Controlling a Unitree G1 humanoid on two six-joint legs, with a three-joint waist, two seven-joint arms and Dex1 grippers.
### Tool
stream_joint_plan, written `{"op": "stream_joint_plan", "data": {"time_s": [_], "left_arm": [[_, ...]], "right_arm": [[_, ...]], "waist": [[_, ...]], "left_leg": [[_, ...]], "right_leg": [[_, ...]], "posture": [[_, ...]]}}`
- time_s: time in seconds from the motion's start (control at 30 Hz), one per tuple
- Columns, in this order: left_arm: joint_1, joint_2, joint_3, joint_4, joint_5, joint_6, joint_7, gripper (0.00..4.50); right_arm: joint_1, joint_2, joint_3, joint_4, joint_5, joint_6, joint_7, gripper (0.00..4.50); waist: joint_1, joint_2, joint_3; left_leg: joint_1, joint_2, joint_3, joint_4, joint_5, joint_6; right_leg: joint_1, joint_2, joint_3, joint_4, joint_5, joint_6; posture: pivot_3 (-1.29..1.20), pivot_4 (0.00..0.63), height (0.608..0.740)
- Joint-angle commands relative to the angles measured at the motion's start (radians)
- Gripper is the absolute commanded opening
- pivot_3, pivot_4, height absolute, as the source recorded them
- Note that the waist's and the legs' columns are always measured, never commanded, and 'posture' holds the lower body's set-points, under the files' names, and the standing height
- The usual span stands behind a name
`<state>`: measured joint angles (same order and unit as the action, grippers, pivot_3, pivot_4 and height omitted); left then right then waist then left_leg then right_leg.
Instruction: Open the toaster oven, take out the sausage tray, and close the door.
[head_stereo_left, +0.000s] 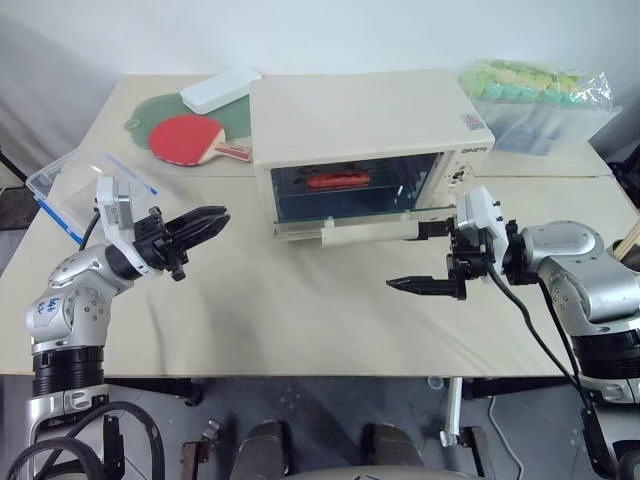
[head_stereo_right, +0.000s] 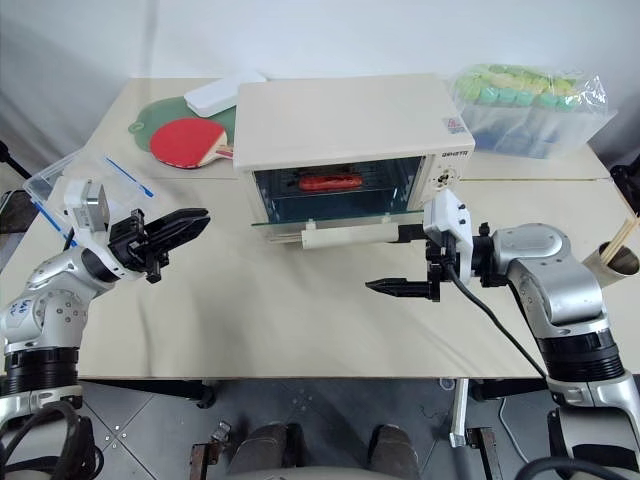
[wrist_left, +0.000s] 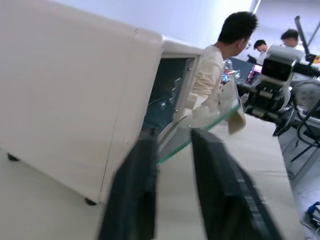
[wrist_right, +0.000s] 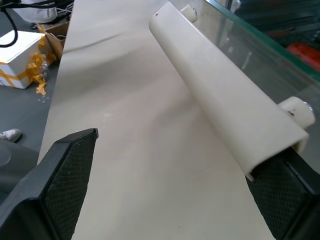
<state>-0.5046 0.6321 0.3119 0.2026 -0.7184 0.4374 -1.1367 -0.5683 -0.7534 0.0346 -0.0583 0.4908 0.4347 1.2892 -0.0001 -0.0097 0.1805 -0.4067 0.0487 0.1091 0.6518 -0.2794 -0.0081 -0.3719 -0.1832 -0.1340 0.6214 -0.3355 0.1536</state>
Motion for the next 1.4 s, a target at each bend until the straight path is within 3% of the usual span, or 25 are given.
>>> {"op": "stream_joint_plan", "data": {"time_s": [0.03,0.67,1.07,1.4], "left_arm": [[-0.037,-0.008,-0.019,0.002,-0.005,0.0,-0.028,0.01],[-0.22,-0.114,-0.212,0.258,0.193,-0.144,-0.125,0.01],[-0.243,-0.126,-0.217,0.315,0.23,-0.178,-0.16,0.01],[-0.244,-0.147,-0.232,0.316,0.243,-0.194,-0.175,0.01]], "right_arm": [[0.007,0.003,-0.007,-0.051,0.005,-0.014,-0.006,4.5],[0.068,0.003,-0.023,-0.145,0.034,0.051,-0.08,4.5],[0.136,-0.18,-0.002,-0.137,0.004,0.118,0.02,4.5],[0.157,-0.232,0.022,-0.1,-0.068,0.08,0.056,4.5]], "waist": [[-0.001,0.0,0.0],[-0.001,-0.001,0.001],[0.026,-0.002,0.001],[0.025,-0.002,0.001]], "left_leg": [[0.0,0.0,0.0,0.0,0.0,0.0],[-0.001,0.0,0.001,0.0,0.0,0.0],[-0.004,0.0,0.001,0.005,-0.002,0.002],[-0.005,0.0,0.001,0.011,-0.002,0.003]], "right_leg": [[0.0,0.0,0.0,0.0,0.0,0.0],[-0.002,0.0,0.0,0.001,0.0,0.0],[-0.002,0.0,0.0,0.001,0.0,0.0],[-0.002,0.0,0.0,0.004,0.0,0.0]], "posture": [[0.0,0.15,0.74],[0.0,0.15,0.74],[0.0,0.15,0.74],[0.0,0.15,0.74]]}}
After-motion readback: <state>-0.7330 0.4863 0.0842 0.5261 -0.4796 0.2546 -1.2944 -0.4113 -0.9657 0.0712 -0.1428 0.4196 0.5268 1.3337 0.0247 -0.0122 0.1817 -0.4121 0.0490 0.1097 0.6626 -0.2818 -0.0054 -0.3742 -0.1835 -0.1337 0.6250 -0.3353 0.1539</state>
